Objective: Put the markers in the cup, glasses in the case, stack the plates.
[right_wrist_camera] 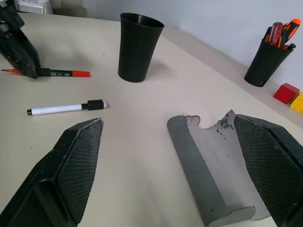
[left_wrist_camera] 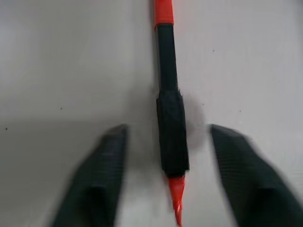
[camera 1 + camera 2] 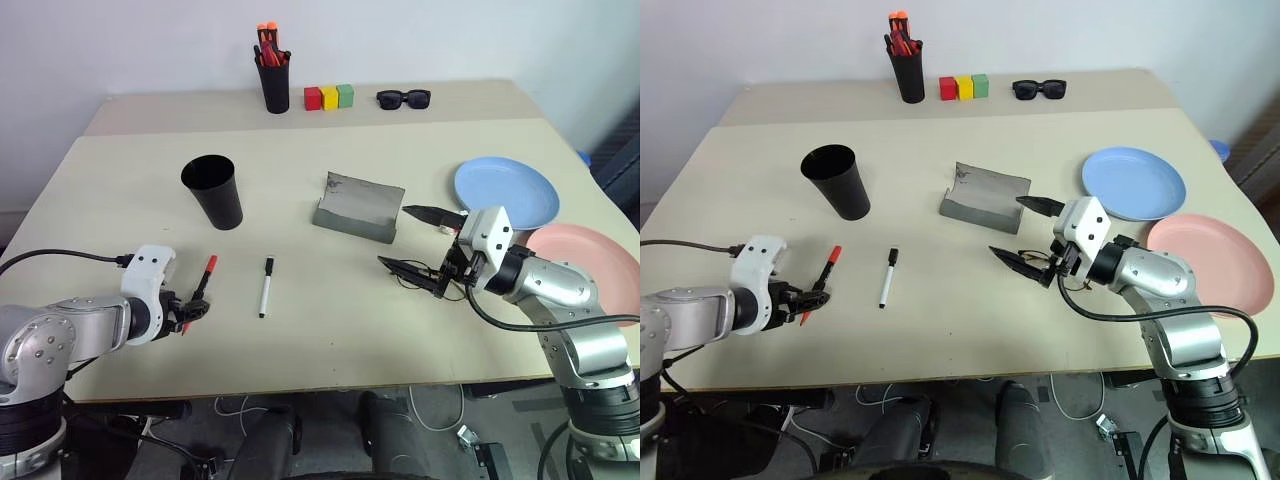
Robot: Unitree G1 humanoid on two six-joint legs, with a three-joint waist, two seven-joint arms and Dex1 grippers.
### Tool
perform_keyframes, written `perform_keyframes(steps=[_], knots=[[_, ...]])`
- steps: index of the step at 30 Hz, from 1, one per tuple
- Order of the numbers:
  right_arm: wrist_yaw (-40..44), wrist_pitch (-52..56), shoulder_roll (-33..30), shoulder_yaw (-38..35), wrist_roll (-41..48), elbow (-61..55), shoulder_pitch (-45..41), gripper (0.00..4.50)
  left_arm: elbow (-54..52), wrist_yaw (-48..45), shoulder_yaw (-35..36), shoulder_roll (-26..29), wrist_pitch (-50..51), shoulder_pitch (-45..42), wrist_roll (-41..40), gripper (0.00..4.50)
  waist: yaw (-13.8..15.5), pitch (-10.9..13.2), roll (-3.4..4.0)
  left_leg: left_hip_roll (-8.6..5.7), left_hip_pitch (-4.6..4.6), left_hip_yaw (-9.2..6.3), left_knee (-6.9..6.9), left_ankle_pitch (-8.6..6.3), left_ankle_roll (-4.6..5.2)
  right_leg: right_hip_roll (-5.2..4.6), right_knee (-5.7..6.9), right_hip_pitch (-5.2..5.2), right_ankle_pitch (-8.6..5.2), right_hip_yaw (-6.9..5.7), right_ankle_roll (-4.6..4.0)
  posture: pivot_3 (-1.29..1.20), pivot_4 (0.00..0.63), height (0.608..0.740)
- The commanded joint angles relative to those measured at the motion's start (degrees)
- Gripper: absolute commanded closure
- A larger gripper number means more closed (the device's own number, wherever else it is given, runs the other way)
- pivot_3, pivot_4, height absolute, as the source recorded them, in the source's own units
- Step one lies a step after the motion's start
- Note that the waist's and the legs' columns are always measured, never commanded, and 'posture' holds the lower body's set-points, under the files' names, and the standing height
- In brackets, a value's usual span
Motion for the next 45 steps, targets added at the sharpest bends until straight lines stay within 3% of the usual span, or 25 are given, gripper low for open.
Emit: perform_keyframes(steps=[1, 2, 7, 11, 14, 18, 22, 32, 45], knots=[[-0.5, -0.5, -0.8, -1.6, 0.0, -2.4, -0.4, 0.00, 0.4, 0.8, -0.6, -1.2, 0.5, -1.7, 1.8, 3.99, -0.1, 0.0, 0.00, -0.01, 0.01, 0.02, 0.00, 0.00, 0.00, -0.01, 0.00, 0.01, 0.00, 0.01, 0.00, 0.00, 0.150, 0.740], [-0.5, -0.5, -0.8, -1.6, 0.0, -2.4, -0.4, 0.00, 0.6, 0.5, -0.9, -1.1, 0.5, -1.7, 1.7, 4.48, -0.1, 0.0, 0.00, -0.01, 0.01, 0.01, 0.00, 0.00, 0.00, -0.01, 0.00, 0.00, 0.00, 0.01, 0.00, 0.00, 0.150, 0.740], [-0.6, -0.8, -0.6, -1.3, -0.5, -1.6, -0.9, 0.00, -1.7, -4.4, -2.4, 0.7, 0.2, -1.9, 0.9, 4.48, -0.1, 0.0, 0.00, 0.00, 0.01, 0.02, -0.01, 0.00, 0.00, 0.00, 0.00, 0.00, -0.01, 0.00, -0.01, 0.00, 0.150, 0.740], [1.8, 1.6, -1.8, -3.0, 2.8, 0.0, -0.9, 0.00, -4.1, -16.0, -3.8, 4.7, -17.1, -3.5, 3.9, 4.48, 0.0, 0.0, -0.04, 0.00, -0.03, 0.02, 0.00, 0.01, -0.01, 0.00, -0.01, -0.01, -0.02, 0.00, -0.03, 0.00, 0.150, 0.740], [3.0, 5.9, -1.4, -5.2, 8.4, 1.4, -1.3, 0.00, -3.2, -23.8, -3.8, 1.9, -33.5, -6.3, 7.0, 4.48, 0.1, 0.0, -0.03, 0.00, -0.03, 0.04, 0.01, 0.00, -0.02, -0.04, -0.05, 0.00, -0.10, 0.00, -0.20, 0.00, 0.150, 0.740], [3.0, 12.9, -1.2, -6.5, 15.2, 0.7, -1.7, 0.00, 0.2, -29.0, -5.8, -0.8, -47.6, -9.0, 12.2, 4.48, -0.2, 0.0, -0.02, 0.00, -0.03, 0.06, 0.00, 0.00, -0.01, -0.05, -0.12, 0.03, -0.09, 0.01, -0.20, 0.00, 0.150, 0.740], [1.6, 20.5, -1.6, -7.1, 20.7, 0.3, -3.4, 0.00, 6.9, -30.3, -7.5, -3.7, -60.5, -13.1, 18.9, 4.48, -0.1, 0.0, -0.01, 0.01, -0.03, 0.08, -0.02, 0.00, 0.01, -0.02, -0.12, 0.02, -0.06, 0.01, -0.17, 0.00, 0.150, 0.740], [0.2, 15.8, 0.1, -5.9, 15.9, 0.2, -5.9, 0.00, 34.8, -27.8, -4.4, -8.1, -89.6, -26.0, 30.9, 4.48, 0.0, 0.0, -0.04, -0.03, -0.07, 0.10, 0.05, -0.02, 0.06, -0.04, -0.18, 0.03, 0.03, -0.01, 0.02, 0.00, 0.150, 0.740], [-0.1, 13.0, 0.5, -4.4, 12.3, 0.1, -6.6, 0.00, 46.4, -27.6, -2.7, -14.6, -98.5, -23.6, 29.6, 4.48, 0.0, 0.0, -0.04, -0.03, -0.07, 0.09, 0.06, -0.02, 0.06, -0.04, -0.13, 0.01, 0.04, -0.01, 0.03, 0.00, 0.150, 0.740]])
